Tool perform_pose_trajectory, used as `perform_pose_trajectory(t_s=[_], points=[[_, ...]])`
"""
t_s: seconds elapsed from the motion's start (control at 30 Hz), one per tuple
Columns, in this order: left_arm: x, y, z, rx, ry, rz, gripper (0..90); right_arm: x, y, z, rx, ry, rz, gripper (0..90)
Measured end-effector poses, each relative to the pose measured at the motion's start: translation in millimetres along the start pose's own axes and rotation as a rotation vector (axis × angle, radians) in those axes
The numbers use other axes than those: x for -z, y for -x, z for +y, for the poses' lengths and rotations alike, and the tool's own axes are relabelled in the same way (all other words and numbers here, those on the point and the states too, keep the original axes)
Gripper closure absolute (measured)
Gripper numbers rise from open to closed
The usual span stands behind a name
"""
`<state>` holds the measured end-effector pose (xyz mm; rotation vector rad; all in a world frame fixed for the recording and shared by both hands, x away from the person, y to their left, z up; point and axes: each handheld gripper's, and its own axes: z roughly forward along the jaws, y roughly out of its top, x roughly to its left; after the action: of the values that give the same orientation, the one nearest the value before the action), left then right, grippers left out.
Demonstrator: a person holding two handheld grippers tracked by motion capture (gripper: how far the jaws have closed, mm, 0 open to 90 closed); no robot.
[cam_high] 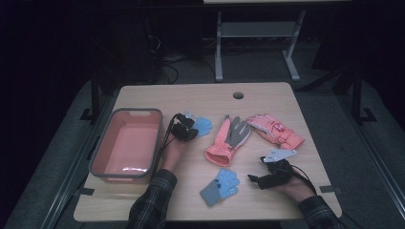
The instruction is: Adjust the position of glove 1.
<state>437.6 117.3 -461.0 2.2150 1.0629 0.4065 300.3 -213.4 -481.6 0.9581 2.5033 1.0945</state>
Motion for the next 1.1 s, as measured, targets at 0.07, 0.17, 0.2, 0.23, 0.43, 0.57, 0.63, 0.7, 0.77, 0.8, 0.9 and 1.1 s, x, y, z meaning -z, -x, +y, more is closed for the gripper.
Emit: perform_pose_trajectory(t_s=[0.07, 0.17, 0.2, 0.23, 0.43, 0.57, 0.63, 0.7, 0.77, 0.8, 0.9, 1.1], points=[[0.3, 0.4, 0.0, 0.002, -0.001, -0.007, 89.4, 0.0, 0.0, 0.0, 0.0, 0.0, 0.0, 13.0], [0.6, 3.8, 0.3, -0.001, -0.006, -0.026, 89.4, 0.0, 0.2, 0.1, -0.001, 0.0, 0.0, 13.1], [0.4, 5.8, 0.4, 0.001, -0.006, -0.035, 89.4, 0.0, 0.3, 0.1, -0.001, 0.0, 0.001, 13.1], [0.4, 5.8, 0.4, 0.001, -0.006, -0.035, 89.4, -0.1, 0.3, 0.1, 0.0, 0.0, 0.0, 13.1], [-2.0, 26.9, 2.2, -0.016, -0.005, -0.099, 89.4, -0.1, 0.2, 0.1, 0.0, 0.0, 0.0, 13.1], [-1.9, 33.7, 5.1, -0.033, -0.005, -0.122, 89.3, -0.1, 0.3, 0.1, 0.0, 0.0, 0.0, 13.1], [0.9, 31.2, 8.0, -0.029, 0.012, -0.12, 89.3, -0.1, 0.3, 0.1, 0.001, 0.0, 0.0, 13.1], [4.5, 26.2, 12.3, -0.024, 0.02, -0.105, 87.0, -0.1, 0.3, 0.1, 0.0, 0.0, 0.0, 13.1], [7.8, 19.5, 17.8, -0.021, 0.029, -0.09, 84.2, -0.1, 0.3, 0.1, 0.0, 0.0, 0.0, 13.1], [8.5, 16.4, 20.0, -0.016, 0.03, -0.086, 81.3, -0.1, 0.3, 0.1, 0.0, 0.0, 0.0, 13.1], [7.8, 10.6, 23.3, -0.013, 0.032, -0.079, 66.3, 0.0, 0.3, 0.1, 0.0, 0.0, 0.0, 13.1], [-1.3, 5.7, 21.0, -0.026, 0.009, -0.093, 51.5, 0.0, 0.3, 0.1, 0.0, 0.0, 0.001, 13.1]])
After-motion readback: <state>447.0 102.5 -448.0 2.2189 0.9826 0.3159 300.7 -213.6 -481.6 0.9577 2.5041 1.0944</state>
